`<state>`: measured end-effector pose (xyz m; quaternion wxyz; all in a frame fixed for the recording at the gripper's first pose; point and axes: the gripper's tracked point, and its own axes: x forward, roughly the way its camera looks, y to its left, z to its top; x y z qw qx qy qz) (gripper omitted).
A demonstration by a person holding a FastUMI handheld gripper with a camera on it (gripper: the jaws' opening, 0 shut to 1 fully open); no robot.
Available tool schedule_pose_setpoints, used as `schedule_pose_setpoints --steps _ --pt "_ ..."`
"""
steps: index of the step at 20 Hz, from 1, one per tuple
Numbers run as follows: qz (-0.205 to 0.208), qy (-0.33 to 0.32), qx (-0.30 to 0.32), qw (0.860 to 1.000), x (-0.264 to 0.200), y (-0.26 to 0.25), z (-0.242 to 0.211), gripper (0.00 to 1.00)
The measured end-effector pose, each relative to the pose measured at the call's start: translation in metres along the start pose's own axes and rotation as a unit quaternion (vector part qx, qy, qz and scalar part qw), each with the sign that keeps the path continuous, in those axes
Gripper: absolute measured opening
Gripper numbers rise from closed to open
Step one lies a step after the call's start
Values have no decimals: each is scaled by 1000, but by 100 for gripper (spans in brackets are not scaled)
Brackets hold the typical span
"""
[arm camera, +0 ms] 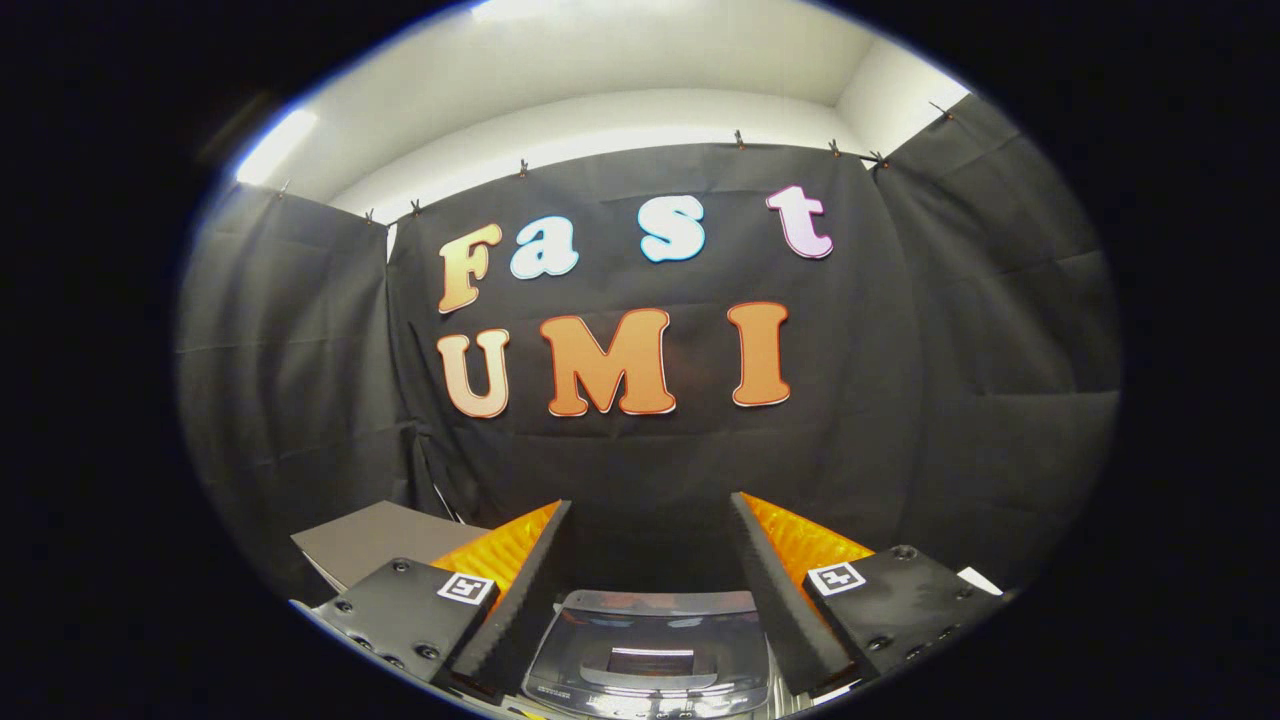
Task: Put the clothes into the washing machine and then close the washing machine lid.
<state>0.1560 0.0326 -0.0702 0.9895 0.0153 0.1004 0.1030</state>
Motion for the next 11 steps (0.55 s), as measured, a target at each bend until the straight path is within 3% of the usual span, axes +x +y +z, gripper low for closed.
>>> schedule_pose_setpoints --steps 11 --pt "-23 -22 8 999 -58 27 20 98"
